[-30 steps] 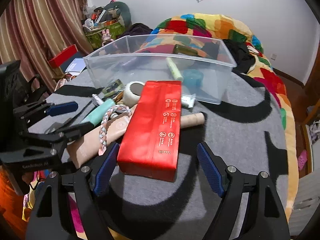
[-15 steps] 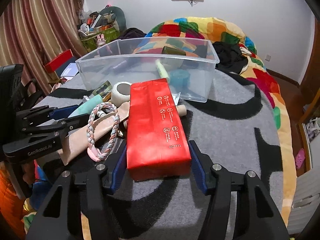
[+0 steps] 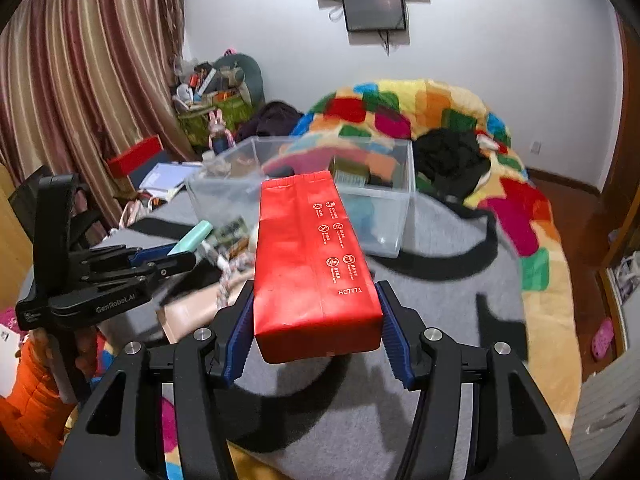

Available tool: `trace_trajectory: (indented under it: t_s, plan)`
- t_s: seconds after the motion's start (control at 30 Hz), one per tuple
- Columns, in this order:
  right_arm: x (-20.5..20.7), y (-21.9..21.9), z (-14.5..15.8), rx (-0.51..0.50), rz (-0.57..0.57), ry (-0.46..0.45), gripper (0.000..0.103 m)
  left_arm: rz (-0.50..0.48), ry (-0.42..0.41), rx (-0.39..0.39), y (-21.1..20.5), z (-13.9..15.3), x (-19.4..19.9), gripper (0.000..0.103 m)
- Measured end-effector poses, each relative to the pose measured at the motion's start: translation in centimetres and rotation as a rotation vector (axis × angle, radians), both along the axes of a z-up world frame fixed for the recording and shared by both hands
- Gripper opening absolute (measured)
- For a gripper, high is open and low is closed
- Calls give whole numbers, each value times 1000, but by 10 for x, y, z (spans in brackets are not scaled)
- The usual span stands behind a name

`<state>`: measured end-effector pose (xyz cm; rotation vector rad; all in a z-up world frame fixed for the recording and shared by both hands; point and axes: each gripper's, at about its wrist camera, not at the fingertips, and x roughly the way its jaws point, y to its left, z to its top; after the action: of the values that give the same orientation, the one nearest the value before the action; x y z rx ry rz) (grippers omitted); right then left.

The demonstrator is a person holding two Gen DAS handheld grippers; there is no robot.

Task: Organize objects
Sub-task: 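Grasp the red pouch with the right tool while the left tool grasps the mint bottle, then lower the red pouch and mint bottle into the clear box and release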

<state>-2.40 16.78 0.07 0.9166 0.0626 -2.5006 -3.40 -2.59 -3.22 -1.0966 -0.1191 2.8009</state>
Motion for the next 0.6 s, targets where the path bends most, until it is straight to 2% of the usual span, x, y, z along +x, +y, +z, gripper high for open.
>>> trace_trajectory:
  t_s: [0.13, 0.3, 0.43, 0.6]
  plan:
    - [-8, -4, 17, -10, -11, 38, 53, 15, 55, 7, -6, 23, -3, 24]
    - [-32, -12, 27, -12, -35, 31, 53, 19, 88, 15, -13, 46, -18, 24]
    - [-57, -21, 30, -13, -28, 14, 53, 35, 86, 1, -19, 55, -37, 24]
    - [-88, -33, 28, -3, -20, -11, 53, 45, 45, 12, -25, 53, -64, 24]
